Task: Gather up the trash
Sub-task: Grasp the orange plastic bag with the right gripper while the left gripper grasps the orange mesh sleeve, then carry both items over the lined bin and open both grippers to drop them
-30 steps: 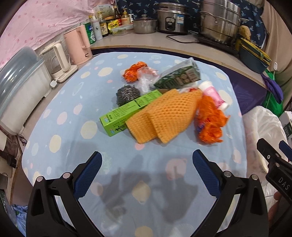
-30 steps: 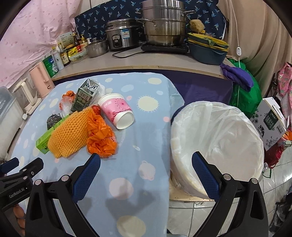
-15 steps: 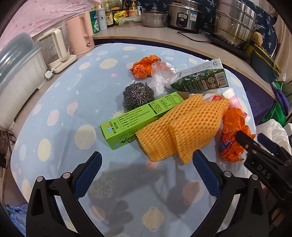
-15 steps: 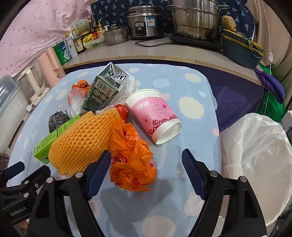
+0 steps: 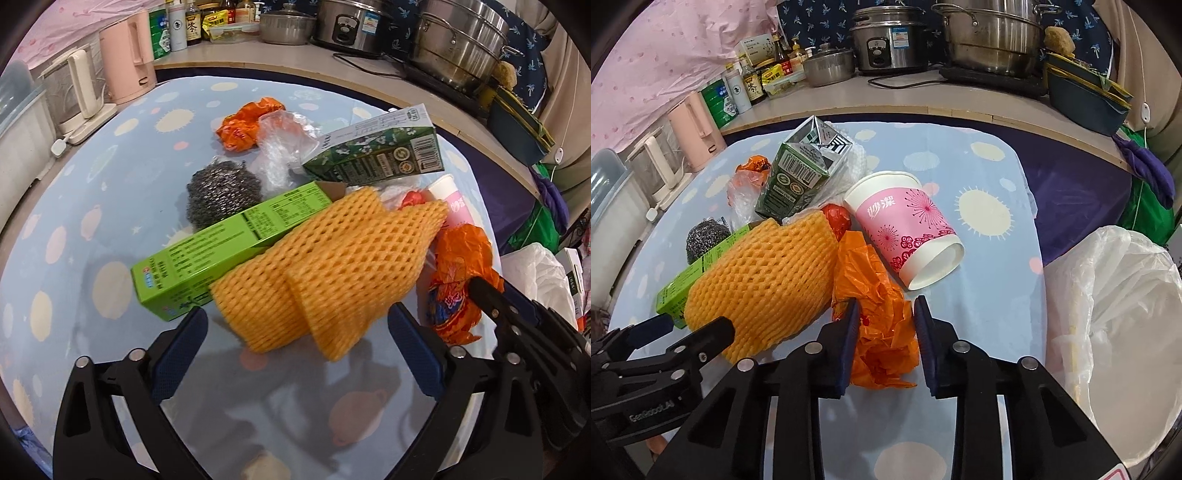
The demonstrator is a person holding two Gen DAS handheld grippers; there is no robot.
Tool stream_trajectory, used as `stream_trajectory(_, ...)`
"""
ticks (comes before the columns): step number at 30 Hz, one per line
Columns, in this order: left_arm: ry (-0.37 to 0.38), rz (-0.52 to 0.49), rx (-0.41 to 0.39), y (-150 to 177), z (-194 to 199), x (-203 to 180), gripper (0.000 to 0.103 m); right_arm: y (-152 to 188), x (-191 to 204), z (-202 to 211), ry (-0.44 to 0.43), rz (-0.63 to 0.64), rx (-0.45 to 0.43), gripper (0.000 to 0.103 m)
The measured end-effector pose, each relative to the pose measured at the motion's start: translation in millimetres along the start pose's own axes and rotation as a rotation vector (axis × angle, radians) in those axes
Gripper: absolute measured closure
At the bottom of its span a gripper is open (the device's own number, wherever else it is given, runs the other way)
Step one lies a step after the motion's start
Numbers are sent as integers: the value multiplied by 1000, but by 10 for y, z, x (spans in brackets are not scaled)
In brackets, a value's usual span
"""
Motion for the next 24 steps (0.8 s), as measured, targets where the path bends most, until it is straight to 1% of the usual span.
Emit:
stream_trajectory(1,5,-3,2,-10,-16,-25,21,3,-8,42,2,-2,-6,76)
stream_trajectory(2,13,-6,4,-19,-30,-49,23,10,-22,85,2,-4,-11,76)
stream_trajectory(4,22,-4,8,-29,-47,-78,34,27,-49,157,3,-12,-18,76)
stream_trajectory(5,27,-4,11,-26,-51,-102,37,39,-68,197,4,-17,-22,76)
stream_trajectory(8,52,-11,17,-15,-46,-178,53,81,-122,293,10,-28,-29,76)
stream_trajectory(10,67,-20,25,5,-40,-232,79,121,-167,356,17,-36,-33,76)
stream_trajectory(11,75,-25,30,15,-37,-251,85,142,-191,388,17,-40,-34,76)
stream_trajectory(12,89,-31,37,33,-27,-278,95,164,-216,425,19,-45,-37,76)
stream_trajectory(15,115,-37,24,81,78,-327,97,221,-267,539,27,-54,-52,76)
stream_trajectory(19,116,-65,-25,155,321,-383,99,325,-340,726,32,-69,-73,76)
stream_trajectory(24,140,-73,-54,285,621,-409,99,461,-423,990,47,-85,-106,76)
Point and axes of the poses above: each gripper's, at about its wrist camera, not at the fingertips, and z roughly against the way its jaws point, x to its left, y to its underside, the point moved 8 cm from there along -z, roughly the way its jaws point, and after that the axes turned 7 degrees about x, right-handed, at the moved point
